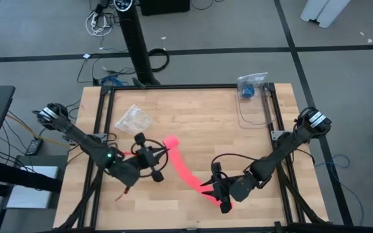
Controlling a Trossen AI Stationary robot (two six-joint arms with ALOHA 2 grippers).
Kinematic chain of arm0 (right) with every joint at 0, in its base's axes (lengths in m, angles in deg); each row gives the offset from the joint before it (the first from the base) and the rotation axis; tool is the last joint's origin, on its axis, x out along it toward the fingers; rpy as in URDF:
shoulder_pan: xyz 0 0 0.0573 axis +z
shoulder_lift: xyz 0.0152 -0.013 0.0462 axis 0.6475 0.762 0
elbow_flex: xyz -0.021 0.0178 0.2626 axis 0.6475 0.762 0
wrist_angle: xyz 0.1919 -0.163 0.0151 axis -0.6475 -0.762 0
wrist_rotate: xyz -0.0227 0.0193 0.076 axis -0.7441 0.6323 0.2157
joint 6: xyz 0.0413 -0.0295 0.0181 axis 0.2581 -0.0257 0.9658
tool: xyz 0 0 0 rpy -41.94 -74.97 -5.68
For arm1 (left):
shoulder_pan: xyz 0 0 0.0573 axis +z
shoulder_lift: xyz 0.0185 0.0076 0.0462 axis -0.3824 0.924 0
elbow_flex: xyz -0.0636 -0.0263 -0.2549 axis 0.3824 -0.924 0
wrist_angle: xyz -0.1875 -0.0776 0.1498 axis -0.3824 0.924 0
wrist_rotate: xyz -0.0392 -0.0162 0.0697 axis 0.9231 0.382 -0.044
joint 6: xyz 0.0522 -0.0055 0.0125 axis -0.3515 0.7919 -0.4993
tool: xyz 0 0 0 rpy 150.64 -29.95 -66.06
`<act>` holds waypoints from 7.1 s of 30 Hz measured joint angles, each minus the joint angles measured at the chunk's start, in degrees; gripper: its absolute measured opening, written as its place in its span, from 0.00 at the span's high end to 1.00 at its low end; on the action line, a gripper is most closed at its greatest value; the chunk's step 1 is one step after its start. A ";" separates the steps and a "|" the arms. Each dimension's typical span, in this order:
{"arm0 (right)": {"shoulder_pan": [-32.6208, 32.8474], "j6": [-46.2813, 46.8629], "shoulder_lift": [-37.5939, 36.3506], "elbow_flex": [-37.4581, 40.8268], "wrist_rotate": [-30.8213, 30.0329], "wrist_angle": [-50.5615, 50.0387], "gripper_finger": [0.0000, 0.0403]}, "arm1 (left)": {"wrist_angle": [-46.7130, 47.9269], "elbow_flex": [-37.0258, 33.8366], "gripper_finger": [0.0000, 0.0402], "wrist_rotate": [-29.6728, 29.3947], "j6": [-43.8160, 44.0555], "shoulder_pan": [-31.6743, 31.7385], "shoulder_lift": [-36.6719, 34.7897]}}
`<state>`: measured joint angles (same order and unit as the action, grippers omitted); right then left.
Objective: Roll bandage
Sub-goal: Roll the pink bandage
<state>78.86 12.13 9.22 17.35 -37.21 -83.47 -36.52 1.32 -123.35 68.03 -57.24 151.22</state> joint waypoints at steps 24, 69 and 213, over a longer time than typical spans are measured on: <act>3.79 8.48 2.45 0.20 5.77 -14.81 0.66 | 27.65 25.30 0.97 0.58 -11.81 -0.69 -1.31; 6.50 -1.61 9.71 -33.52 -8.93 -38.61 1.00 | 40.04 10.03 0.97 -4.74 13.88 -3.59 -1.36; -24.20 3.95 6.68 17.31 22.93 59.12 0.44 | 10.50 27.99 0.97 18.14 -17.96 -5.43 -4.22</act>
<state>54.65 16.08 15.90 34.66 -14.28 -24.35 -26.02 29.31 -105.21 50.07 -62.67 146.99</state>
